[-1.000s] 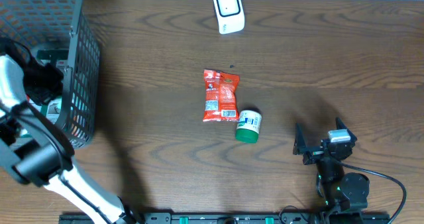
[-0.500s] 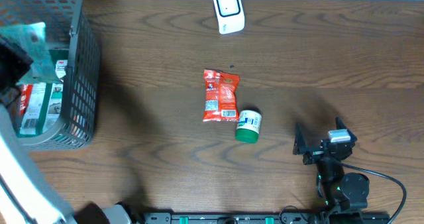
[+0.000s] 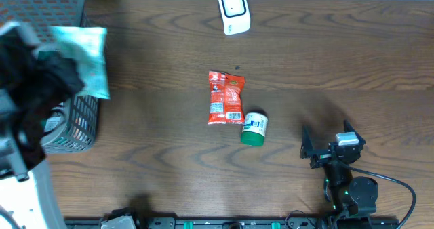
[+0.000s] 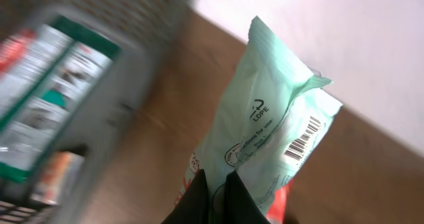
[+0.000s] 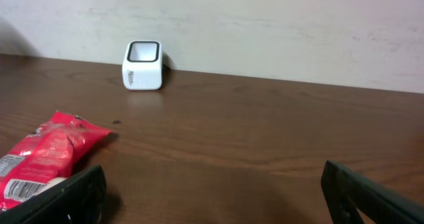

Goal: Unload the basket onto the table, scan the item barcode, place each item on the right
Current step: 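Grasp the mint-green wipes pack with the left gripper and lift it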

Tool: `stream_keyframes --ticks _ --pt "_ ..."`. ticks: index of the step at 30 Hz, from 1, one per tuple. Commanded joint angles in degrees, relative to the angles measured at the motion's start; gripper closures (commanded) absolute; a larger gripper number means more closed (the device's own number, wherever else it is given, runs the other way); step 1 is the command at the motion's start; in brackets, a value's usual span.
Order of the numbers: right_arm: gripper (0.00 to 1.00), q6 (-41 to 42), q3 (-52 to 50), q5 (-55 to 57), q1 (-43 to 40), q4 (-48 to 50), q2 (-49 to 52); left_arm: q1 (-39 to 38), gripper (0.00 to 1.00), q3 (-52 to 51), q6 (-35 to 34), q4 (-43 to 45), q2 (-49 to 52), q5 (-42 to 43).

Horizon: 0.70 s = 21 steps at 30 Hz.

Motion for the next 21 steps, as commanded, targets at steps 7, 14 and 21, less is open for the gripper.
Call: stream_keyframes --ticks 7,14,21 --pt "0.01 0.96 -0.07 -0.04 0.02 -0.24 -0.26 -16.9 0.93 -17.27 -0.31 3.52 4.7 0.11" --pt "0.01 0.96 -0.07 -0.02 0.02 -0.24 -0.26 -26.51 0.93 -32.28 -7.58 18.73 9.75 0.09" --pt "0.01 0.96 -0.07 -0.02 0.02 -0.24 -0.26 -32.11 0.93 -39.63 -16.81 33.51 18.58 -3.39"
